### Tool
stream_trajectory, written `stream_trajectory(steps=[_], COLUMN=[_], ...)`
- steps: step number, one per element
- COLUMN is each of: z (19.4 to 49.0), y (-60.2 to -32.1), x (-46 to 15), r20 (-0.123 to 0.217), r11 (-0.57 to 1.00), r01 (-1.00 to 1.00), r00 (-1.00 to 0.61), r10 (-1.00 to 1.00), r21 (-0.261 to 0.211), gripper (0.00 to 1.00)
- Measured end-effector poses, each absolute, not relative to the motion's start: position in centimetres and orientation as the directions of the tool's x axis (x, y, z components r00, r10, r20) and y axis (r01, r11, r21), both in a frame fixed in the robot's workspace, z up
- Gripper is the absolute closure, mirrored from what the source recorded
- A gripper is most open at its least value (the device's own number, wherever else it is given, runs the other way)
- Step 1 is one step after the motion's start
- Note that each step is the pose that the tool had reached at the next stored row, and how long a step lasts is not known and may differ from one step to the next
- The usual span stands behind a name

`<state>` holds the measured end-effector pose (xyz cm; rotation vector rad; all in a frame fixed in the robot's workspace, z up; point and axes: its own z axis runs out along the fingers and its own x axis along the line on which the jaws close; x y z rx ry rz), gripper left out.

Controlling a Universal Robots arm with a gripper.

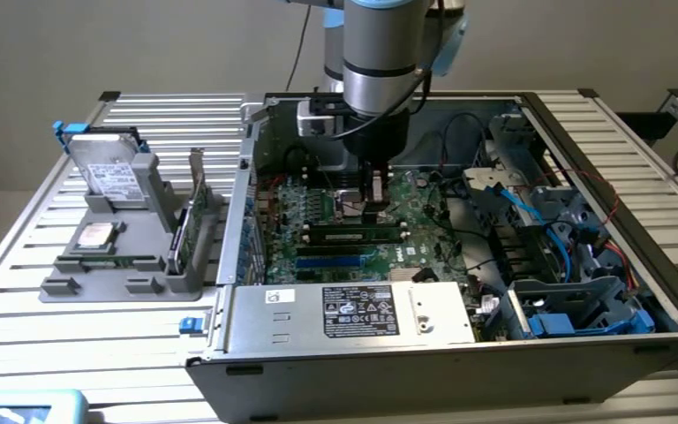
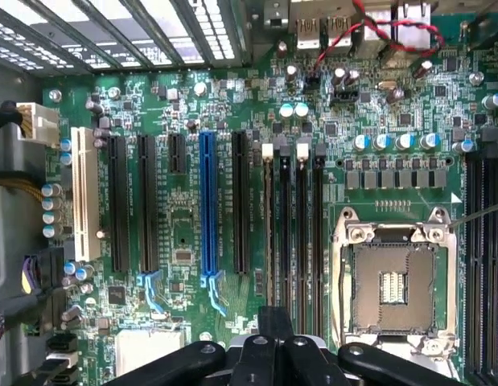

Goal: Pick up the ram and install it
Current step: 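Press down the ram until it locks into place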

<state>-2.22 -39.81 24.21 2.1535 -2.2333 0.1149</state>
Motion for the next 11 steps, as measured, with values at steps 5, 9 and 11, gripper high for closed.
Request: stream_trajectory(steps=[5,9,11], z=[24.2,23.9,23.9], y=[-39.8,-39.8,-39.8], x=[-3.5,-3.9,-4.2], r20=[0.077,0.077,0.077], r11=[0.035,0.035,0.035], r01=[-0.999,-0.999,-0.999], r00=[-0.037,-0.037,-0.037], r10=[-0.996,-0.996,-0.996], r21=[-0.028,-0.028,-0.028], gripper=[0.89,0.89,0.89])
